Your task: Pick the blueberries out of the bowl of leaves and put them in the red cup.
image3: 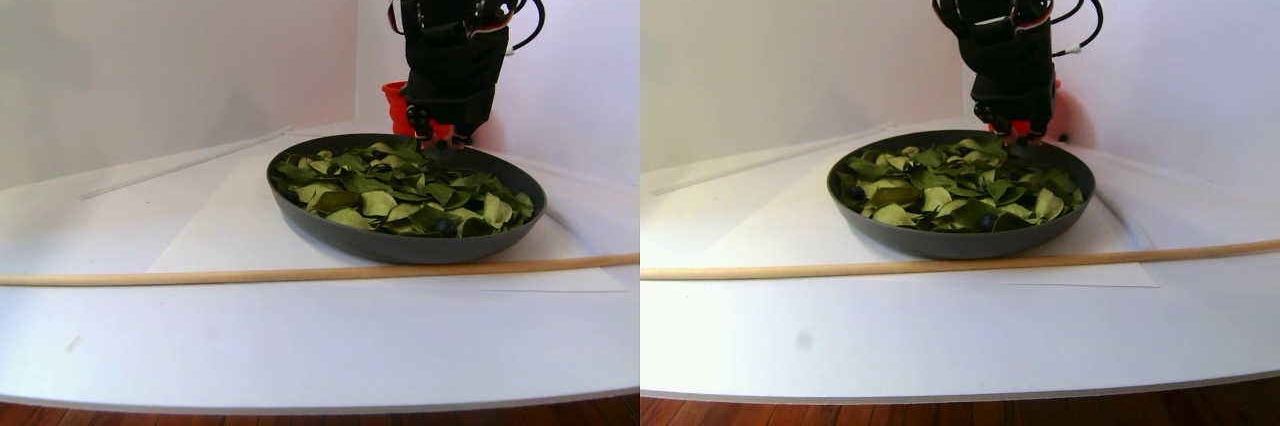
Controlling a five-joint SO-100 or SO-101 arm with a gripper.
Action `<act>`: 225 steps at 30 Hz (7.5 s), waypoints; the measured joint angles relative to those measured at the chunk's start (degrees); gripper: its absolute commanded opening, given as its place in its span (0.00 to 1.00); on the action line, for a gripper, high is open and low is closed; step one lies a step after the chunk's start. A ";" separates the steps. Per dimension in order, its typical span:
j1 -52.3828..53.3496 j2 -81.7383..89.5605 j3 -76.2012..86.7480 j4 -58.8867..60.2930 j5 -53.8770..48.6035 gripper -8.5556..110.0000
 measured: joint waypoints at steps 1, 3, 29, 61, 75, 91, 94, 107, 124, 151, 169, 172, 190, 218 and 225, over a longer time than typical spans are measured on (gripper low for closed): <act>0.00 0.44 0.35 0.53 0.00 0.15; 0.00 1.41 0.97 1.14 0.00 0.15; -0.53 15.82 10.20 5.36 -5.01 0.15; -2.37 23.38 4.48 8.00 -7.21 0.15; -2.37 16.26 -5.36 8.00 -7.21 0.15; -2.37 9.58 -14.33 8.00 -6.06 0.23; -2.37 9.49 -14.41 8.00 -6.06 0.25; -2.37 9.58 -14.06 9.93 -6.06 0.23; -2.37 15.82 -8.88 13.27 -5.54 0.23; -2.37 25.84 1.05 23.20 -6.59 0.22; -2.02 28.30 7.38 26.37 -6.68 0.22; -2.02 30.32 7.47 27.16 -6.68 0.22; -2.11 31.99 12.57 32.17 -6.68 0.22; 1.76 37.35 21.62 35.24 -6.68 0.22; 2.90 37.35 21.62 35.24 -6.68 0.22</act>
